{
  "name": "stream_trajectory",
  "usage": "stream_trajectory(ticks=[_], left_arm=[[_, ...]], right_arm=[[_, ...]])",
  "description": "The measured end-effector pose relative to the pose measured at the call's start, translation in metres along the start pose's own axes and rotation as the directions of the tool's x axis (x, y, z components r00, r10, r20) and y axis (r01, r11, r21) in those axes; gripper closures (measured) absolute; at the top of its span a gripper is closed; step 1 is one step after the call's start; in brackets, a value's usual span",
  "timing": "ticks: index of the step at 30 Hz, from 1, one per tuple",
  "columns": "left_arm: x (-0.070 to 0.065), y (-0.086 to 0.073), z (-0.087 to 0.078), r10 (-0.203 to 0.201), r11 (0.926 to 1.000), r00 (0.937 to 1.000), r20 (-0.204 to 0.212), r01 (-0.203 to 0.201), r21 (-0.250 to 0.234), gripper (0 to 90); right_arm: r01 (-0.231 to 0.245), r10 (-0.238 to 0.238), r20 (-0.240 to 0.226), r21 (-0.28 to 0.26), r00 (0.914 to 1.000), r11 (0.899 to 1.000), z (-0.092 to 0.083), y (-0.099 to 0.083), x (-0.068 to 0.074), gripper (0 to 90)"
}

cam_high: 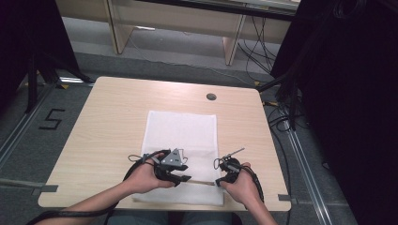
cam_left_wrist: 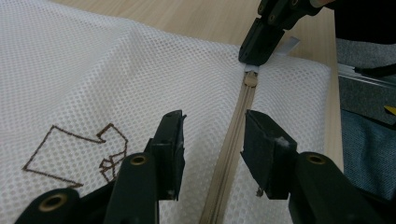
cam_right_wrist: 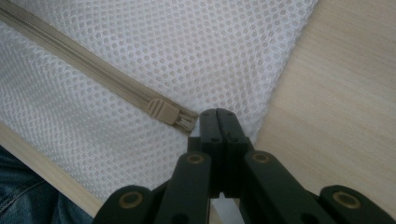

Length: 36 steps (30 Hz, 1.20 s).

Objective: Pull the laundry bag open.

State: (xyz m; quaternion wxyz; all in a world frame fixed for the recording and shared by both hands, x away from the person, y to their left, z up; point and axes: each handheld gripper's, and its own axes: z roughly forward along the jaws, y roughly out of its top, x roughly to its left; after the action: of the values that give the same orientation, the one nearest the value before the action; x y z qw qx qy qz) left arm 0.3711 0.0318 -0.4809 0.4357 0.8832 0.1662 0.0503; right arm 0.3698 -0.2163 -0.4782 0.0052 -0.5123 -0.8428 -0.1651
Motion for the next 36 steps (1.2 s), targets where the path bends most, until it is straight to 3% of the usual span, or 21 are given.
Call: stream_trajectory(ticks=[1, 5, 16, 36], left_arm=[[0.000, 0.001, 0.001, 0.016, 0.9999, 0.9999, -0.002, -0.016, 0.004, 57.4], [-0.003, 0.004, 0.008, 0.003, 1.0000, 0.9999, 0.013, -0.003, -0.003, 57.3], [-0.011, 0.013, 0.023, 0.028, 0.9996, 0.9988, 0.040, -0.028, 0.008, 57.0], [-0.017, 0.017, 0.034, 0.052, 0.9984, 0.9963, 0.068, -0.054, 0.019, 57.5]], right_arm=[[0.003, -0.003, 0.001, -0.002, 1.0000, 1.000, 0.000, 0.000, 0.000, 90.0], [0.001, -0.001, -0.003, -0.002, 1.0000, 1.000, 0.000, 0.000, 0.000, 90.0], [-0.003, 0.003, 0.001, -0.001, 1.0000, 1.000, 0.000, 0.000, 0.000, 90.0], [0.006, -0.006, -0.013, -0.009, 0.9999, 1.000, -0.001, -0.001, -0.002, 90.0]])
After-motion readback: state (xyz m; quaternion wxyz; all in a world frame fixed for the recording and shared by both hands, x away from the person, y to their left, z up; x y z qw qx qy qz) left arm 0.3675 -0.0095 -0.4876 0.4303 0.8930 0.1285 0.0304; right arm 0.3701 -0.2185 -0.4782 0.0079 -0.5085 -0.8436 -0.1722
